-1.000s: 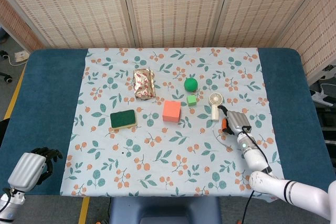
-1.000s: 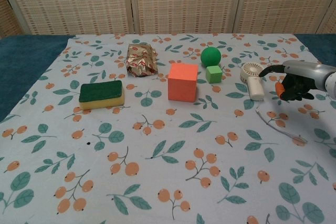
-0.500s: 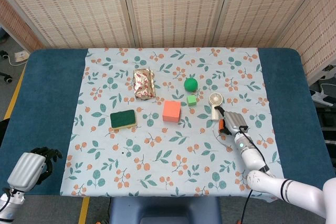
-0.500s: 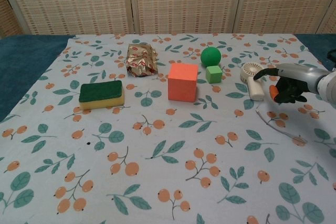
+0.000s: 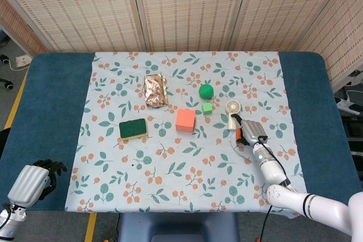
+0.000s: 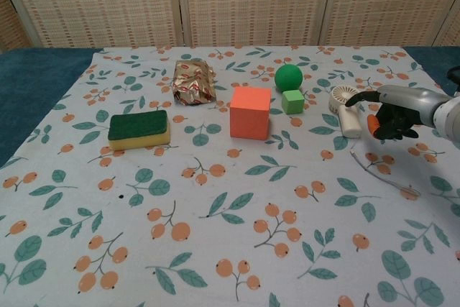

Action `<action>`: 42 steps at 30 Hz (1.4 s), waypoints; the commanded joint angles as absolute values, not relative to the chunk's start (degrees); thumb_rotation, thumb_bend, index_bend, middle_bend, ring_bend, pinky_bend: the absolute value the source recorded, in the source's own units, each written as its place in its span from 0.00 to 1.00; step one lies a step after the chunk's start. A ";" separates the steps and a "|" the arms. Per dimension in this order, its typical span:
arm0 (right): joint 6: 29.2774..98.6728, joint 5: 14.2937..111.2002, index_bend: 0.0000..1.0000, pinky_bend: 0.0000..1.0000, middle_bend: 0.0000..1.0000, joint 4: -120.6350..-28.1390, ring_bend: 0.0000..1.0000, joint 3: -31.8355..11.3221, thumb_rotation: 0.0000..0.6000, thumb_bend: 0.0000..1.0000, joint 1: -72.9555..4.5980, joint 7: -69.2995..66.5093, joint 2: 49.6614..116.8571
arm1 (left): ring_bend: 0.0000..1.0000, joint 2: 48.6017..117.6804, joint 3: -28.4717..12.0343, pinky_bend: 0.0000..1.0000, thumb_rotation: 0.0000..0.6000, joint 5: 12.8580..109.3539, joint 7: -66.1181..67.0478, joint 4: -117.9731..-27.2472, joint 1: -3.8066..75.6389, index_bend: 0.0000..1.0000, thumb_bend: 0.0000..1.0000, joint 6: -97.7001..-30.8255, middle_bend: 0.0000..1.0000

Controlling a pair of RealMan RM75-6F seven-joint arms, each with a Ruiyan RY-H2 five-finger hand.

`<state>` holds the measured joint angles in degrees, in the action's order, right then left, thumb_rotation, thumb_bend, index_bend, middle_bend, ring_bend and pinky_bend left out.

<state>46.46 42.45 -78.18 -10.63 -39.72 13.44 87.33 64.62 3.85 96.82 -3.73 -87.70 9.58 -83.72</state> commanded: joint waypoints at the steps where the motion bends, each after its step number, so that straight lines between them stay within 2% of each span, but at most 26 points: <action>1: 46.62 42.58 0.12 0.85 0.84 -78.34 0.77 -10.61 1.00 0.77 -39.69 13.41 87.28 | 0.43 64.67 3.77 0.50 1.00 96.74 -3.71 -87.68 9.67 0.46 0.90 -83.59 0.53; 42: 44.74 42.56 0.12 0.85 0.84 -72.99 0.77 -10.47 1.00 0.76 -39.16 11.34 89.40 | 0.43 64.47 3.59 0.50 1.00 96.60 -4.23 -87.69 9.51 0.46 0.90 -83.89 0.53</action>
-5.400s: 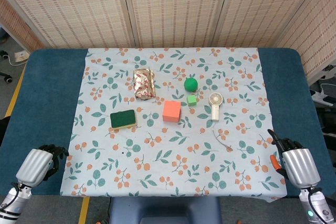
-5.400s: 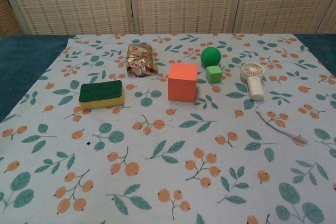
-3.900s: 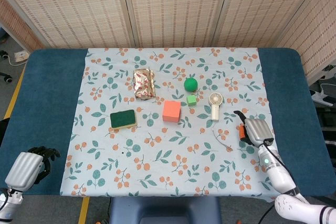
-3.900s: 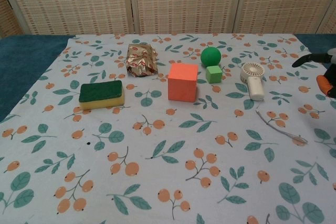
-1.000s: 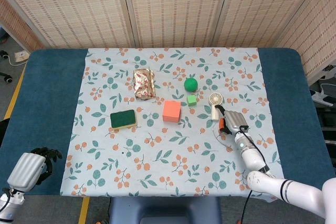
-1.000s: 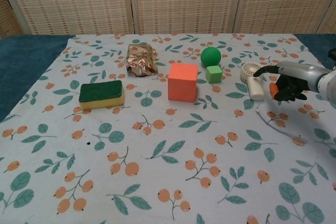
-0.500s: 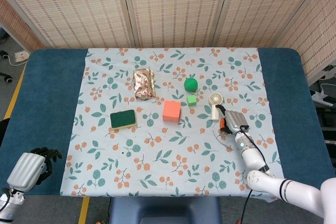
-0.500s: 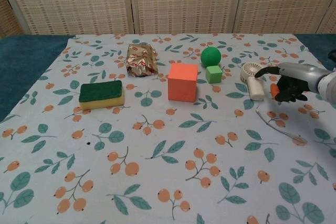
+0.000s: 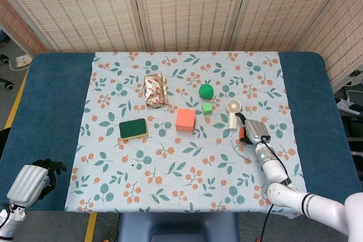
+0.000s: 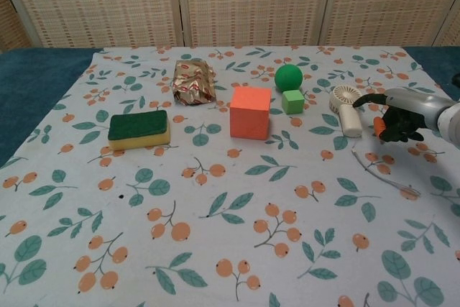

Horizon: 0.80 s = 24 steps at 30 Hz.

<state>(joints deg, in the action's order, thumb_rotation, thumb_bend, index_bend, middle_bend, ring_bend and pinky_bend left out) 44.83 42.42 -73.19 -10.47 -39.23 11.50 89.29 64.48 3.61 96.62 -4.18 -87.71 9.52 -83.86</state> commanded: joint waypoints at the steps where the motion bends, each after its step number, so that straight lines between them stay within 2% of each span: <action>1: 44.71 42.65 0.12 0.85 0.84 -72.92 0.77 -10.46 1.00 0.76 -39.11 11.25 89.40 | 0.43 64.46 3.58 0.50 1.00 96.59 -4.27 -87.66 9.50 0.46 0.90 -83.90 0.53; 4: 45.65 44.07 0.13 0.85 0.84 -73.54 0.77 -10.31 1.00 0.76 -38.76 11.19 88.98 | 0.43 64.40 3.59 0.50 1.00 96.63 -4.44 -87.64 9.46 0.46 0.90 -84.02 0.53; 7: 49.58 48.28 0.13 0.85 0.84 -76.16 0.77 -9.04 1.00 0.77 -37.52 12.29 87.64 | 0.43 64.36 3.56 0.50 1.00 96.69 -4.63 -87.56 9.43 0.46 0.90 -84.17 0.53; 10: 56.64 54.89 0.18 0.85 0.84 -80.23 0.77 -6.39 1.00 0.76 -35.04 14.84 85.43 | 0.43 64.28 3.59 0.50 1.00 96.71 -4.82 -87.58 9.33 0.46 0.90 -84.33 0.53; 14: 69.82 67.19 0.24 0.84 0.84 -84.38 0.74 -0.34 1.00 0.76 -29.41 19.29 81.84 | 0.43 64.30 3.63 0.50 1.00 96.79 -5.03 -87.37 9.29 0.46 0.90 -84.40 0.53; 17: 78.09 73.88 0.26 0.76 0.82 -84.69 0.66 3.73 1.00 0.72 -24.40 20.51 79.60 | 0.43 64.51 3.49 0.50 1.00 96.45 -4.90 -87.11 9.51 0.46 0.90 -83.87 0.53; 20: 83.58 77.87 0.27 0.64 0.65 -82.68 0.54 6.58 1.00 0.57 -19.70 18.32 78.06 | 0.43 64.57 3.59 0.50 1.00 96.26 -4.16 -87.29 9.46 0.46 0.90 -83.56 0.53; 22: 85.70 79.36 0.26 0.54 0.51 -80.68 0.43 7.47 1.00 0.47 -17.40 15.53 77.71 | 0.43 64.59 3.61 0.50 1.00 96.33 -3.52 -87.55 9.36 0.46 0.90 -83.67 0.53; 24: 87.41 80.17 0.24 0.45 0.44 -78.58 0.33 7.65 1.00 0.40 -15.28 12.56 77.68 | 0.43 64.71 3.56 0.50 1.00 96.31 -2.68 -87.80 9.25 0.46 0.90 -83.80 0.53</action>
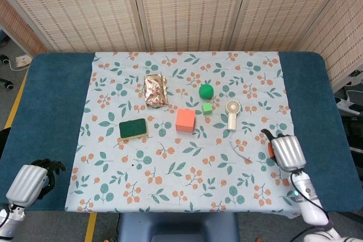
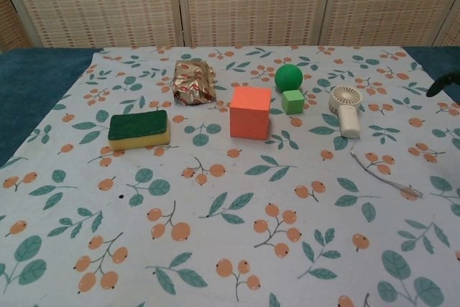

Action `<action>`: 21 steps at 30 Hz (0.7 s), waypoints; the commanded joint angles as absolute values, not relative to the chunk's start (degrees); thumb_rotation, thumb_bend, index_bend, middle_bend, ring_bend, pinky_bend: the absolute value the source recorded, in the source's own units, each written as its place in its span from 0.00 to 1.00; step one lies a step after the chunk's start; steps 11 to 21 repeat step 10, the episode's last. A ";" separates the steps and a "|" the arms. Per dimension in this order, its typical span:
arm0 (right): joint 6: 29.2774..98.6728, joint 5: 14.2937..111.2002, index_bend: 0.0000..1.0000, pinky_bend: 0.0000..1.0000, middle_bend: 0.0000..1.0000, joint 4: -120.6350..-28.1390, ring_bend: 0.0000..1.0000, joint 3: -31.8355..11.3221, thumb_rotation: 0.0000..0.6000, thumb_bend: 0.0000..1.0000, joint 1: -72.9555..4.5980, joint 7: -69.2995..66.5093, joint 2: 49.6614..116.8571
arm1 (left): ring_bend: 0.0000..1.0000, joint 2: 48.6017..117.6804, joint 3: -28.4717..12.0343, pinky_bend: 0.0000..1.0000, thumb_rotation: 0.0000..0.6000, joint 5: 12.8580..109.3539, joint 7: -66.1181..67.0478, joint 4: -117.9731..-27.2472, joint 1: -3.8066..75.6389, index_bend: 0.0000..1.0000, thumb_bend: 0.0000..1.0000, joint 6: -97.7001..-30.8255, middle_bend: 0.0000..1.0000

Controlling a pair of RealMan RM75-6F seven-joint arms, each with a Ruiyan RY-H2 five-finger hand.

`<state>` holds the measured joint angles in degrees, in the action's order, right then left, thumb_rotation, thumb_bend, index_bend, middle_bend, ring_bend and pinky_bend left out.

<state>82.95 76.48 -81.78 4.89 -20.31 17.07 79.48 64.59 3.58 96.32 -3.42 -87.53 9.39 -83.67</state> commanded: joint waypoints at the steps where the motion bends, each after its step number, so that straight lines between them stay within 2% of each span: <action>1: 88.01 80.53 0.23 0.41 0.41 -78.01 0.27 7.55 1.00 0.37 -14.60 11.35 77.68 | 0.43 64.78 3.55 0.50 1.00 96.33 -2.32 -87.87 9.21 0.46 0.90 -83.85 0.53; 3: 89.42 81.50 0.22 0.39 0.37 -77.29 0.21 7.04 1.00 0.33 -13.40 9.22 77.75 | 0.43 65.01 3.47 0.50 1.00 96.34 -1.42 -88.11 9.17 0.46 0.90 -83.91 0.53; 6: 91.00 84.79 0.21 0.39 0.33 -77.45 0.18 7.38 1.00 0.32 -12.69 9.22 76.96 | 0.43 65.48 3.29 0.50 1.00 96.44 -0.10 -88.17 9.21 0.46 0.90 -83.95 0.53; 21: 92.16 86.62 0.21 0.39 0.33 -78.46 0.17 7.09 1.00 0.32 -11.47 9.27 76.25 | 0.43 66.11 3.00 0.50 1.00 96.24 0.79 -87.89 9.39 0.46 0.90 -83.71 0.53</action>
